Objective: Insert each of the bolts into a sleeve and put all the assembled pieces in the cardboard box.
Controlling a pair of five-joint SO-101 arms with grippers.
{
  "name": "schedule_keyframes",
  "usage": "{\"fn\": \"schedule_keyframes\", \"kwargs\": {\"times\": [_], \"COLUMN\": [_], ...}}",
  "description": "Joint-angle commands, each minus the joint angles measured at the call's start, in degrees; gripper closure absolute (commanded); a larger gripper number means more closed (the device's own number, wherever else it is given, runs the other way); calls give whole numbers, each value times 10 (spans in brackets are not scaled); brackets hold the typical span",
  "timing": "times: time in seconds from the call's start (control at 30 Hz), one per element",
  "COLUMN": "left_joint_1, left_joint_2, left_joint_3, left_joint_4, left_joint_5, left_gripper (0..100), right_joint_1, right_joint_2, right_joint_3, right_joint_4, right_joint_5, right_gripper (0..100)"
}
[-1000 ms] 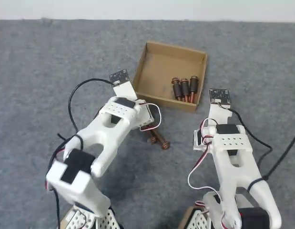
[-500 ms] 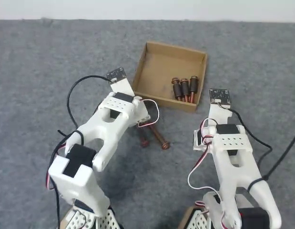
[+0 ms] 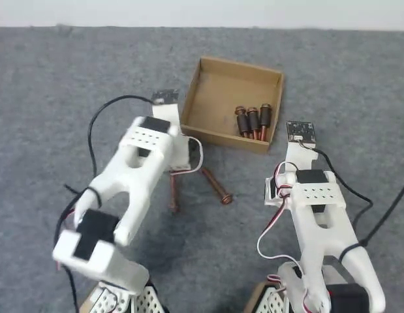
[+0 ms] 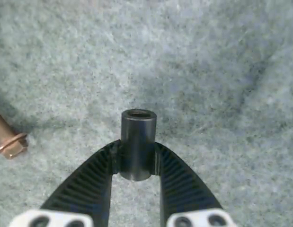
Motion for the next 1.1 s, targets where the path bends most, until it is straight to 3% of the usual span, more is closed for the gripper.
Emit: {"fn": "schedule_keyframes", "kwargs": {"times": [0.0, 0.13, 0.27, 0.33, 0.5, 0.67, 0.87, 1.07], "left_joint_1": [-18, -15, 3, 23, 101, 116, 105, 106], "left_joint_2": [-92, -101, -74, -58, -42, -43, -69, -234], "left_joint_3": [-23, -22, -22, -19, 11, 33, 38, 135], "left_joint_4": [29, 50, 63, 64, 59, 19, 21, 28], "left_joint_5": [-231, -411, -508, -523, -516, -430, -377, -331], "left_gripper": [989, 989, 989, 989, 938, 829, 865, 986], "right_joint_1": [7, 7, 7, 7, 7, 7, 7, 7], "right_joint_2": [-12, -12, -12, -12, -12, -12, -12, -12], "right_joint_3": [-5, -4, -4, -4, -4, -4, -4, -4], "right_joint_4": [-7, -7, -7, -7, -7, -7, -7, -7], "right_joint_5": [9, 8, 8, 8, 9, 9, 9, 10], "right_gripper": [991, 991, 991, 991, 991, 991, 991, 991]}}
